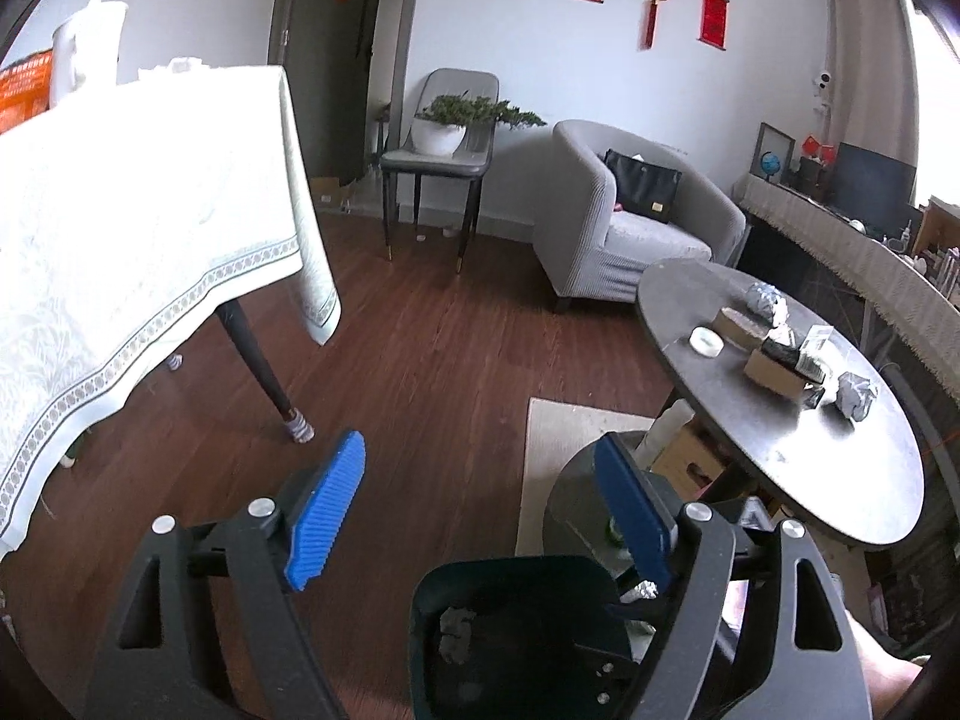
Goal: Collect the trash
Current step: 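Lower the white paper into the teal bin and open the right gripper, then move both tools back over the table toward the crumpled paper ball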
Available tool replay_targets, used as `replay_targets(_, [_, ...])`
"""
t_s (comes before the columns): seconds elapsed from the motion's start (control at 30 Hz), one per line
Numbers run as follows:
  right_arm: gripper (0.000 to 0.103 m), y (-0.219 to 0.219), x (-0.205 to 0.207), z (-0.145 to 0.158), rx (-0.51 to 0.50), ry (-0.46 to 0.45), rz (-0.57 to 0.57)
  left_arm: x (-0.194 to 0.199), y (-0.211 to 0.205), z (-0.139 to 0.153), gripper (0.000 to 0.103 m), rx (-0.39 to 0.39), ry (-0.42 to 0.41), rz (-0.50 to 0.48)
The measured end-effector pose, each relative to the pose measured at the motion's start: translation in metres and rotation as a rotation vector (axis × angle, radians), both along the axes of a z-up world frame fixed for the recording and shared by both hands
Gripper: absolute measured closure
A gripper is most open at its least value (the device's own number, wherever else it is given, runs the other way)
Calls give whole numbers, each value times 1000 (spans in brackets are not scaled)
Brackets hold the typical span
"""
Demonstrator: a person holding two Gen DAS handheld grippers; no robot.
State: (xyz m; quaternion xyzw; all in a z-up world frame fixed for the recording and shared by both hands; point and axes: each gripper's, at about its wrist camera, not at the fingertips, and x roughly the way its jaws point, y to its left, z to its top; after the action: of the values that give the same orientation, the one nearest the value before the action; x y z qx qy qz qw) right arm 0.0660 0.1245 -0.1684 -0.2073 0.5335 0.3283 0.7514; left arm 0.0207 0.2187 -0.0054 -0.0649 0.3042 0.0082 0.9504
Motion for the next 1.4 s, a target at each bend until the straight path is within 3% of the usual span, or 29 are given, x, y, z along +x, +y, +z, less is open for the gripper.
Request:
replay_targets(0.33, [54, -40, -14, 81, 232, -176, 48, 4, -22, 22, 13, -3, -100, 2])
replay_targets(0.53, [49, -75, -15, 109, 305, -269, 25, 13, -48, 28, 10, 13, -118, -22])
replay_targets(0.67, [48, -103, -11, 123, 330, -328, -20, 21, -71, 29, 10, 24, -121, -47])
replay_targets(0.83, [40, -141, -3, 137, 339, -394, -91, 28, -94, 28, 8, 33, -123, -101])
replay_targets(1.07, [30, -213, 28, 154, 367, -476, -266, 48, -129, 22, 7, 48, -107, -191])
replay_targets(1.4, [27, -271, 61, 153, 346, -487, -386, 80, -171, 10, 7, 54, -63, -325])
